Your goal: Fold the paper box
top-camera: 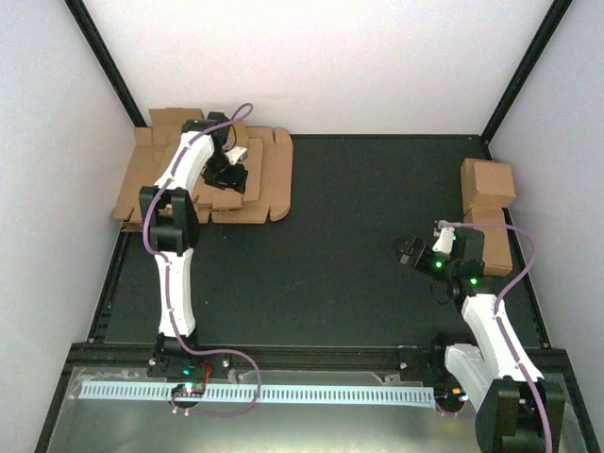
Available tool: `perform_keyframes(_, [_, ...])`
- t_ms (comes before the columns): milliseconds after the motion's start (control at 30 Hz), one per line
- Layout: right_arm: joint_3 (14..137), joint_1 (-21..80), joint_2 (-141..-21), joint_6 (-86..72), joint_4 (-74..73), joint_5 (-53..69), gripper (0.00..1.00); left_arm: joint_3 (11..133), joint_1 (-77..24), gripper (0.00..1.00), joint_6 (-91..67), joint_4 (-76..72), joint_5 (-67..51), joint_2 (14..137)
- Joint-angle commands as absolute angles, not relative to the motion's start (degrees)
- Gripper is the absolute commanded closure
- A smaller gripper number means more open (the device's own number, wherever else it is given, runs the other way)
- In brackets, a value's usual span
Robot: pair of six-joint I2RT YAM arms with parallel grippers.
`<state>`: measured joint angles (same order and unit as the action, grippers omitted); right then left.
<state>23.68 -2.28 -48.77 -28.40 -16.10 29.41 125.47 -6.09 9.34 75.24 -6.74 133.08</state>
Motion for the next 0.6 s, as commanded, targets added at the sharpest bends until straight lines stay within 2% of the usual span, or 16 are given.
perform_keyframes(0, [23.6,-2.1,-48.1,-28.2,-16.2,30.1,0.02,122.3,-6.1,0.35,6.8,78.9,-4.7,127.9])
perform_keyframes(167, [23.8,-2.1,-48.0,-28.3,-16.3,30.0,0.02,117.5,-6.1,0.41,6.2,78.2,-4.8,124.4])
perform_keyframes(367, [23.8,-2.2,-48.0,-28.2,-16.3,30.2,0.02,124.0,-6.1,0.19,7.9,74.4,-5.8,126.0])
perform_keyframes(467, [23.8,-2.2,-47.9,-28.4,-16.4,30.1,0.02,128.9,-6.1,0.15,9.5,74.5,-5.6,130.3])
perform_keyframes(567, [24.0,-2.2,-47.3,-28.4,-16.8,30.0,0.02,132.2,-6.1,0.14,10.4,75.2,-5.3,134.5])
